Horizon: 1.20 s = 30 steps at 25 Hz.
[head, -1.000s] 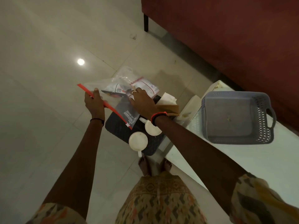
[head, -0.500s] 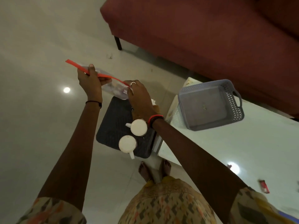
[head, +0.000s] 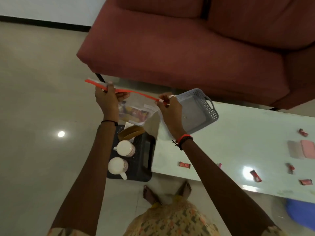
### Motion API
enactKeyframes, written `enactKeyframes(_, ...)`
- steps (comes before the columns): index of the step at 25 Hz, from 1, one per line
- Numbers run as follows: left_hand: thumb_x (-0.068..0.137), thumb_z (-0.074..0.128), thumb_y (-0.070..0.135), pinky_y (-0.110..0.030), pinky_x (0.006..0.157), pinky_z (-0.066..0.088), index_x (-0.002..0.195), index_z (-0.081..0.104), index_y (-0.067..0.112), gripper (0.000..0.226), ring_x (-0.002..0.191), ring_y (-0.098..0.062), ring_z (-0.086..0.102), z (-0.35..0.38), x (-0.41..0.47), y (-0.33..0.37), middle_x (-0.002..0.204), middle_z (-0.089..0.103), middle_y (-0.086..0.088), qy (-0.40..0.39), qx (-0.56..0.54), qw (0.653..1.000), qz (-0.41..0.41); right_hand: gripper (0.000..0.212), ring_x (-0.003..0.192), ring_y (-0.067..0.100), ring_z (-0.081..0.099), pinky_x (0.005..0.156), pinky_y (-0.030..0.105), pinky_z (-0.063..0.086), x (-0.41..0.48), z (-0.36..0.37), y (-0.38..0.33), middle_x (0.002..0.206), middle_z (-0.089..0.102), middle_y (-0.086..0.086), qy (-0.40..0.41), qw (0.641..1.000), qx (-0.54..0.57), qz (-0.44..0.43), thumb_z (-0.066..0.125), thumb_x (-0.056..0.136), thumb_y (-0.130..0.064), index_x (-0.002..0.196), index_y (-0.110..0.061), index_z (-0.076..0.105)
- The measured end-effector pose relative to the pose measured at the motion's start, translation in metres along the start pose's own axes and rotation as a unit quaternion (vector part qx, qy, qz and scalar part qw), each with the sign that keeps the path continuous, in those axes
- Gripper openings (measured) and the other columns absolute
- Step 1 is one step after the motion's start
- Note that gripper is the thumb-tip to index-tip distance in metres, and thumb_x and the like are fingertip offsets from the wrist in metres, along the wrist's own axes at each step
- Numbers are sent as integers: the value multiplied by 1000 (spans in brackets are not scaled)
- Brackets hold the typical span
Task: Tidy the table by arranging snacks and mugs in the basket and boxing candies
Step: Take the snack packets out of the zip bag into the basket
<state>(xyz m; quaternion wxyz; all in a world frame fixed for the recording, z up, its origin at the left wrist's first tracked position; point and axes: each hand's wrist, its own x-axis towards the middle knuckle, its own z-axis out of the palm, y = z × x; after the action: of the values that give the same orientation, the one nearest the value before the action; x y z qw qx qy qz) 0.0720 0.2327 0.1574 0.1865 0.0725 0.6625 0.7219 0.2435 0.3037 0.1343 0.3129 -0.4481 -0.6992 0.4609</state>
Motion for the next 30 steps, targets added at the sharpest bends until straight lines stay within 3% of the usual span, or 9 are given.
enactKeyframes(2, 94, 51, 13, -33, 52, 60, 106, 47, 3, 17, 47, -17, 67, 21, -21, -8, 63, 65, -5, -20, -6, 999, -26, 7, 83, 14, 61, 77, 23, 51, -6, -38, 9, 93, 70, 11, 3, 1000, -5, 8, 64, 87, -10, 91, -5, 64)
enactKeyframes(5, 94, 51, 9, -31, 48, 59, 107, 47, 4, 15, 45, -17, 66, 58, -53, -21, 69, 62, -13, -39, -22, 996, -82, 10, 85, 8, 60, 73, 6, 45, -12, -94, 30, 94, 70, 6, 12, 1000, -16, 24, 65, 87, -11, 94, -5, 64)
enactKeyframes(11, 93, 51, 8, -26, 44, 57, 90, 48, 2, 7, 41, -16, 65, 133, -117, -49, 59, 66, -8, -75, -6, 987, -145, 16, 74, 0, 60, 65, -6, 40, -26, -189, 79, 96, 75, 8, 37, 996, -51, 62, 67, 85, -12, 98, -5, 71)
enactKeyframes(14, 94, 50, 8, -24, 42, 56, 92, 49, 3, 5, 42, -17, 66, 157, -145, -62, 63, 68, -13, -99, -3, 981, -169, 22, 83, 19, 70, 70, 5, 47, -33, -231, 101, 99, 76, 12, 12, 994, -82, 72, 65, 87, -13, 107, -7, 72)
enactKeyframes(17, 94, 50, 7, -28, 46, 58, 101, 48, 0, 11, 47, -20, 68, 173, -163, -72, 76, 64, -21, -131, -7, 971, -199, 24, 95, 22, 71, 72, -7, 42, -36, -258, 117, 104, 74, 15, -12, 993, -80, 91, 61, 89, -7, 111, -2, 69)
enactKeyframes(24, 97, 44, 27, -21, 41, 53, 83, 55, 2, 31, 41, -14, 64, 190, -186, -83, 49, 66, -5, -223, 111, 927, -279, 20, 83, 15, 67, 69, -10, 38, -38, -296, 124, 98, 75, 15, 32, 992, -83, 93, 55, 92, -3, 104, 2, 71)
enactKeyframes(27, 97, 44, 32, -17, 33, 40, 71, 59, 8, 38, 32, -9, 51, 198, -205, -84, 51, 58, -4, -245, 213, 932, -161, 22, 79, 15, 66, 66, -9, 37, -38, -303, 123, 94, 76, 14, 25, 987, -141, 74, 52, 93, -2, 102, 0, 72)
enactKeyframes(29, 95, 48, 27, -21, 48, 45, 80, 62, 9, 27, 52, -9, 57, 208, -228, -84, 69, 64, -6, -293, 269, 917, 7, 22, 76, 18, 67, 62, 0, 38, -39, -308, 122, 92, 76, 13, 5, 980, -189, 60, 52, 93, -3, 101, -2, 72)
enactKeyframes(30, 95, 50, 26, -22, 62, 50, 90, 63, 10, 22, 69, -11, 61, 213, -240, -84, 84, 67, -8, -339, 309, 883, 96, 21, 73, 19, 65, 60, 9, 38, -39, -310, 122, 90, 76, 12, -11, 973, -223, 50, 52, 93, -5, 100, -2, 72)
